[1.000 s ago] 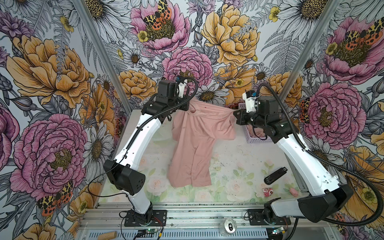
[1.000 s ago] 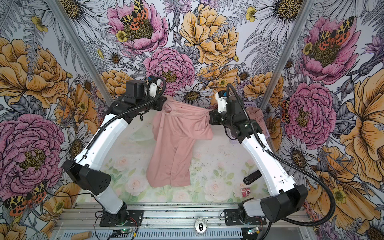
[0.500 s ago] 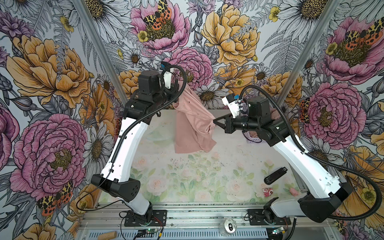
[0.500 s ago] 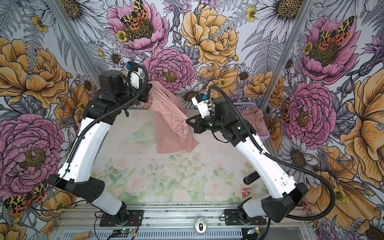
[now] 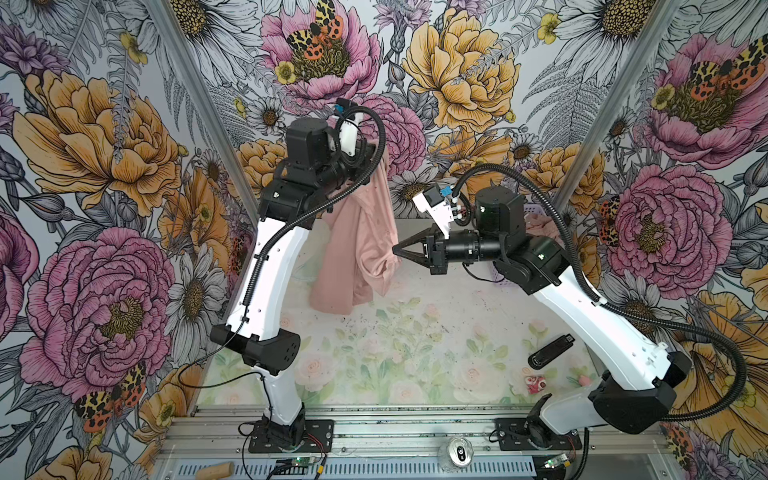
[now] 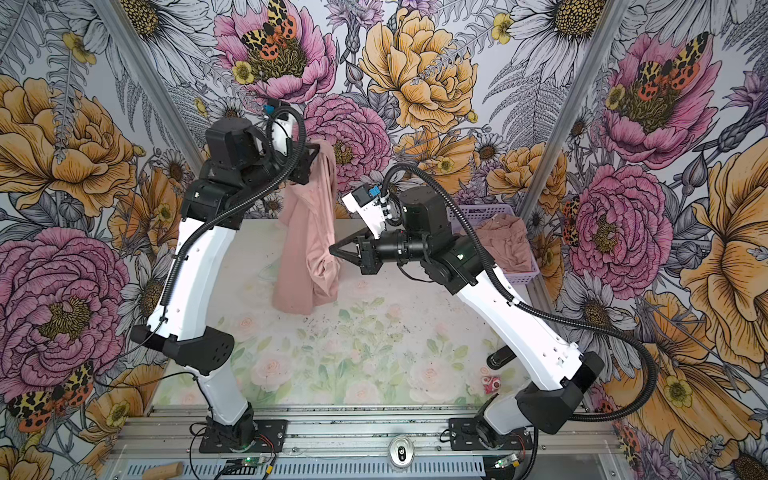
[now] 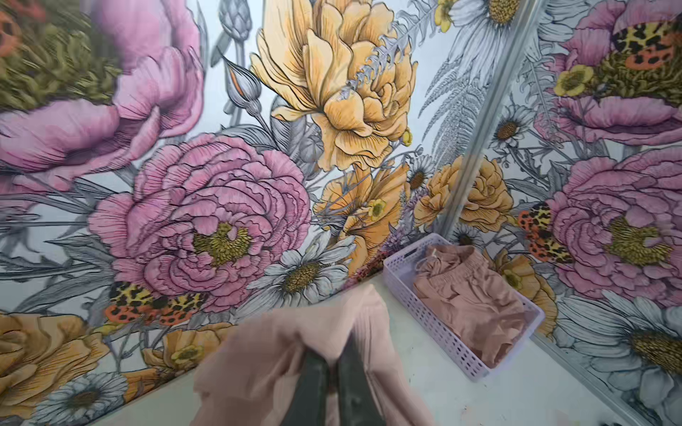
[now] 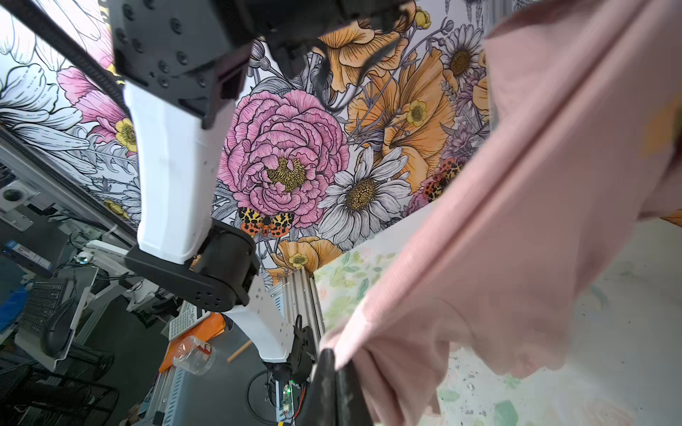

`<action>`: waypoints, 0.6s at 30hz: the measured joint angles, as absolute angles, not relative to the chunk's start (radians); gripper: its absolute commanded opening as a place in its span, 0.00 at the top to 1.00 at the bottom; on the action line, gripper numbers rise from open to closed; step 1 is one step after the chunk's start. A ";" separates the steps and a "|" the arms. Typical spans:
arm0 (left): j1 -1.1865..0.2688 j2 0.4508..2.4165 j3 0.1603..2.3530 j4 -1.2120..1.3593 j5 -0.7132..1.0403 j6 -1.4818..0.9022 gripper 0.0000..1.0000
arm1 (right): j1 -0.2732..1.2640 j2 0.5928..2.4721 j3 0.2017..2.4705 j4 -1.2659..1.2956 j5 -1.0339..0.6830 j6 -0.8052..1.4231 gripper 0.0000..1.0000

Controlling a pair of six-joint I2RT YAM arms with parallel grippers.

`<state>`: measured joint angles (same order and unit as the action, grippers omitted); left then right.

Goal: Fold and stack the mixed laundry pile

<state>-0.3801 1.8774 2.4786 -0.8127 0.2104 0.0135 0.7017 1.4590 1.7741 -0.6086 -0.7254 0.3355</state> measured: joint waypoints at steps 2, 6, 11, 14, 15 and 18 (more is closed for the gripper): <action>-0.397 1.952 2.487 -0.811 0.278 -0.012 1.00 | 0.700 1.459 1.771 -0.601 -0.727 0.342 1.00; -0.437 2.117 2.486 -0.814 0.421 -0.069 0.49 | 0.686 1.459 1.733 -0.601 -0.678 0.359 1.00; -0.424 2.178 2.350 -0.805 0.435 -0.132 0.01 | 0.694 1.456 1.656 -0.617 -0.683 0.401 1.00; -0.378 2.096 2.170 -0.773 0.391 -0.160 0.01 | 0.681 1.444 1.603 -0.615 -0.674 0.434 1.00; -0.357 2.043 2.087 -0.754 0.369 -0.171 0.01 | 0.672 1.438 1.585 -0.612 -0.673 0.446 1.00; -0.283 1.844 1.834 -0.682 0.300 -0.213 0.01 | 0.639 1.422 1.544 -0.593 -0.666 0.481 1.00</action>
